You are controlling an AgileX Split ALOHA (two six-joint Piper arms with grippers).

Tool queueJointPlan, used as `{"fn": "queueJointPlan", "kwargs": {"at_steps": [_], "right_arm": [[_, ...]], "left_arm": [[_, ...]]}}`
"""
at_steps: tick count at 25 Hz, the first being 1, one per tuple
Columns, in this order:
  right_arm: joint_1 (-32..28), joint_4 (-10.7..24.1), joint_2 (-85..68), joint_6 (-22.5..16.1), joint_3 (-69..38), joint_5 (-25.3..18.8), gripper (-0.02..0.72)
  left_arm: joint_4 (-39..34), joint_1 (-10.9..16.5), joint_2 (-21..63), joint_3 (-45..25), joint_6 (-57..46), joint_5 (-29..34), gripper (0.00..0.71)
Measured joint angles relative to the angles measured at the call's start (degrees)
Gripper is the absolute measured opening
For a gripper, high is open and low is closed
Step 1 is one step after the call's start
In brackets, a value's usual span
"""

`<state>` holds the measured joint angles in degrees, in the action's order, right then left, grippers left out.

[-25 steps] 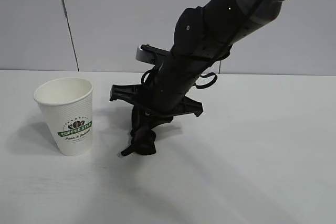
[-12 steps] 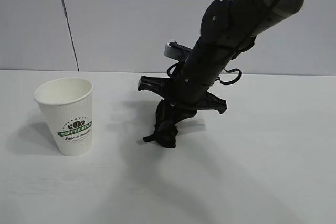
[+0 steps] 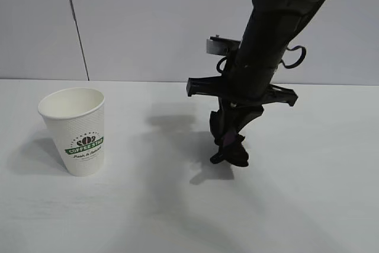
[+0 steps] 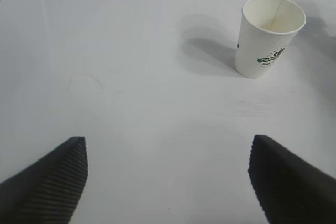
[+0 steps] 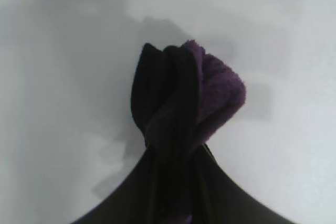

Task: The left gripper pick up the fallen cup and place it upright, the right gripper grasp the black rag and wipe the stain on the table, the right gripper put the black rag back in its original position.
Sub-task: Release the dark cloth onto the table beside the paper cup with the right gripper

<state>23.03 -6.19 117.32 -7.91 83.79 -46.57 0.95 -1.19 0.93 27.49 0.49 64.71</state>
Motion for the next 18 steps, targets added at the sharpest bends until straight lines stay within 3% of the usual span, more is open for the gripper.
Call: {"fn": "queueJointPlan", "kwargs": {"at_steps": [5, 7, 10, 12, 18], "right_arm": [[0.0, 0.4, 0.4, -0.1, 0.0, -1.1, 0.094], [0.0, 0.1, 0.9, -0.1, 0.0, -1.1, 0.185], [0.0, -0.5, 2.2, -0.2, 0.0, -1.1, 0.459], [0.0, -0.9, 3.2, -0.7, 0.0, -1.1, 0.554], [0.0, -3.1, 2.0, -1.5, -0.1, -0.4, 0.600]], "left_arm": [[0.0, 0.0, 0.0, 0.0, 0.0, 0.0, 0.603], [0.0, 0.0, 0.0, 0.0, 0.0, 0.0, 0.603], [0.0, 0.0, 0.0, 0.0, 0.0, 0.0, 0.603], [0.0, 0.0, 0.0, 0.0, 0.0, 0.0, 0.603], [0.0, 0.0, 0.0, 0.0, 0.0, 0.0, 0.603]]}}
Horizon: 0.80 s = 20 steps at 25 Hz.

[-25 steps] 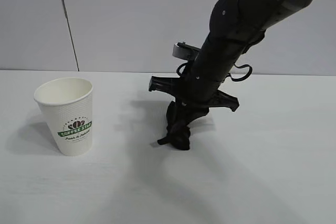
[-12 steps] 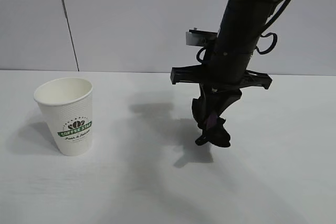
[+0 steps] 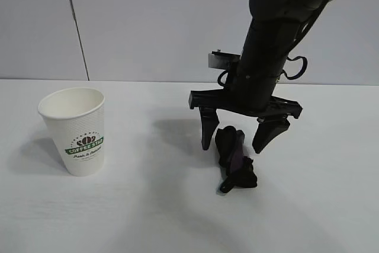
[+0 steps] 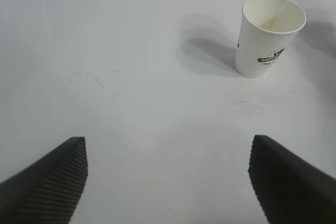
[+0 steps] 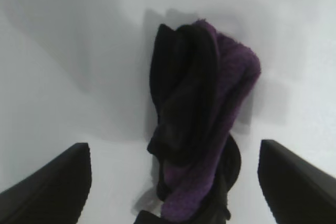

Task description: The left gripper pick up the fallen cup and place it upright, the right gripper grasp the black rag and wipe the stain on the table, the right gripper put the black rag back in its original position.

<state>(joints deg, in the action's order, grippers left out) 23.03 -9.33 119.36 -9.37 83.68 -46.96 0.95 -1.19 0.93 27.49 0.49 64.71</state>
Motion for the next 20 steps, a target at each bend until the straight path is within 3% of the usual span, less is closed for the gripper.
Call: {"fn": "queueJointPlan", "kwargs": {"at_steps": [20], "right_arm": [[0.0, -1.4, -45.6, 0.9, 0.0, -10.5, 0.600]], "left_arm": [[0.0, 0.0, 0.0, 0.0, 0.0, 0.0, 0.603]]}}
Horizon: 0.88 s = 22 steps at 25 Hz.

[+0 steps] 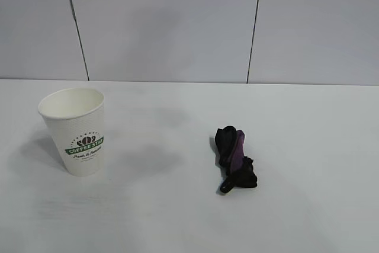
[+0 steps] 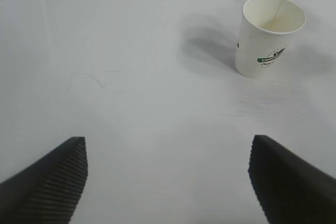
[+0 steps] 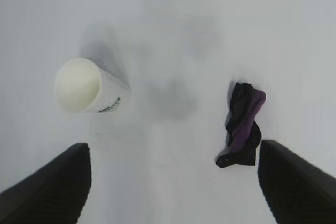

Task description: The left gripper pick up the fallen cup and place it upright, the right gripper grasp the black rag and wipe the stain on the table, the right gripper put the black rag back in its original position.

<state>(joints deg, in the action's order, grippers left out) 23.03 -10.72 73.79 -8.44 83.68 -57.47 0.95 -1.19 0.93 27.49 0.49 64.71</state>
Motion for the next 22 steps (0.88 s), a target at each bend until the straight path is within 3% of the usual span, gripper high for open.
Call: {"fn": "queueJointPlan", "kwargs": {"at_steps": [4, 12, 18, 22], "right_arm": [[0.0, 1.7, -9.6, 1.3, 0.0, -2.7, 0.600], [0.0, 9.7, -27.4, 2.5, 0.0, -6.2, 0.600], [0.0, 11.2, -37.9, 2.5, -0.3, -11.7, 0.600], [0.0, 11.7, -45.3, 2.5, -6.7, -13.7, 0.600]], "left_arm": [[0.0, 0.0, 0.0, 0.0, 0.0, 0.0, 0.603], [0.0, 0.0, 0.0, 0.0, 0.0, 0.0, 0.603], [0.0, 0.0, 0.0, 0.0, 0.0, 0.0, 0.603], [0.0, 0.0, 0.0, 0.0, 0.0, 0.0, 0.603]]}}
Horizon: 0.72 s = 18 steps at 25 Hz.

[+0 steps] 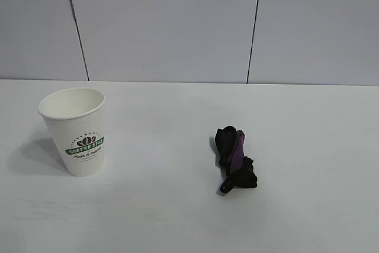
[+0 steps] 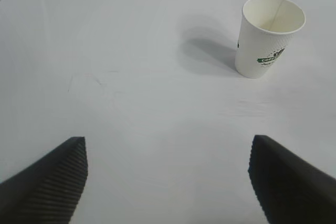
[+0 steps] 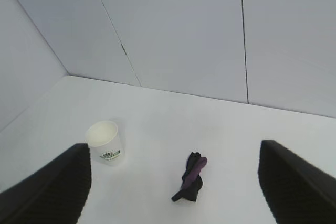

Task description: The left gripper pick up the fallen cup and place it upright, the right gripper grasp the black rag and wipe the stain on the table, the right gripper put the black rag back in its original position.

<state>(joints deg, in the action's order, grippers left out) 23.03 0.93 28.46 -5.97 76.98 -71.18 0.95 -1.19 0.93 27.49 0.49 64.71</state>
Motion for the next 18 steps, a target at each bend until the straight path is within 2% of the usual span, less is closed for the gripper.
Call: {"fn": "queueJointPlan", "kwargs": {"at_steps": [5, 12, 18], "right_arm": [[0.0, 0.4, -9.0, 0.0, -13.5, 0.9, 0.600], [0.0, 1.3, -19.6, 0.0, -32.7, 4.7, 0.600], [-2.2, 3.0, -27.7, 0.0, -43.2, 5.2, 0.600]], "left_arm": [[0.0, 0.0, 0.0, 0.0, -0.1, 0.0, 0.603], [0.0, 0.0, 0.0, 0.0, -0.1, 0.0, 0.603], [0.0, 0.0, 0.0, 0.0, -0.1, 0.0, 0.603]]}}
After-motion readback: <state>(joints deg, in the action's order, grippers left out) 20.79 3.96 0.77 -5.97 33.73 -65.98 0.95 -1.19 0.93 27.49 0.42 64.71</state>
